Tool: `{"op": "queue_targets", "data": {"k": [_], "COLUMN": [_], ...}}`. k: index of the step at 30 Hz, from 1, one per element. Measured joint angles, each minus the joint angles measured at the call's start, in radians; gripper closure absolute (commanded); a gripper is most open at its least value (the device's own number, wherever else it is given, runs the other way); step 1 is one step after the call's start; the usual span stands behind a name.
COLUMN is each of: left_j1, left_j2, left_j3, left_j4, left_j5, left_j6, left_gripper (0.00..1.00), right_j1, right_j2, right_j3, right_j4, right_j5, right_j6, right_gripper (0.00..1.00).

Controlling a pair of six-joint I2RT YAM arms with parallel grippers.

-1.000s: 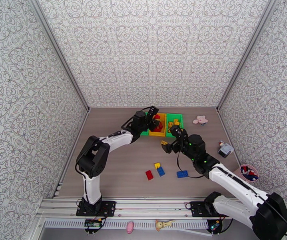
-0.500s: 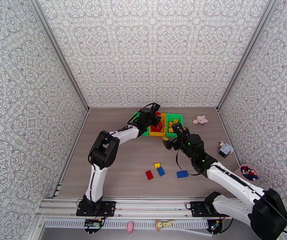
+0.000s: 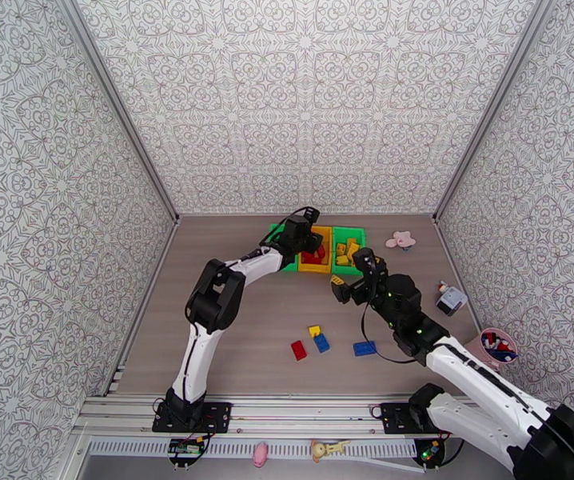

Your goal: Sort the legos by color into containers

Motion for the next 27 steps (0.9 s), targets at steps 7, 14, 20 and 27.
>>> {"op": "queue_targets", "data": {"k": [7,14,20,27], "left_j1": [0.000,0.001,0.034,0.124], "left_j2": [-0.166,-0.451,-0.667,-0.825], "left_j3": [-0.158,-0.372,-0.566,-0.722], "left_j4": [0.017,0.052,0.035,-0.047], "left_j5": [-0.009,-0.003,0.040,0.070], "left_j6": [-0.008,-0.040,-0.101,-0.182], "left_gripper": [0.05,0.01,0.00,0.00], "right_j1": [0.000,0.001,0.019,0.089], "right_j2": [-0.040,-0.029,0.052,0.136], "right_j3": [0.000,0.008,0.086,0.183], "right_j4": [-0.042,-0.127,-0.292,-0.515], "right_j5": [-0.087,-0.260,-0.332,-0.369], "right_j6": [-0.021,-0.134,-0.285,-0.509], "right_gripper": [0.00,0.00,0.01,0.06]}}
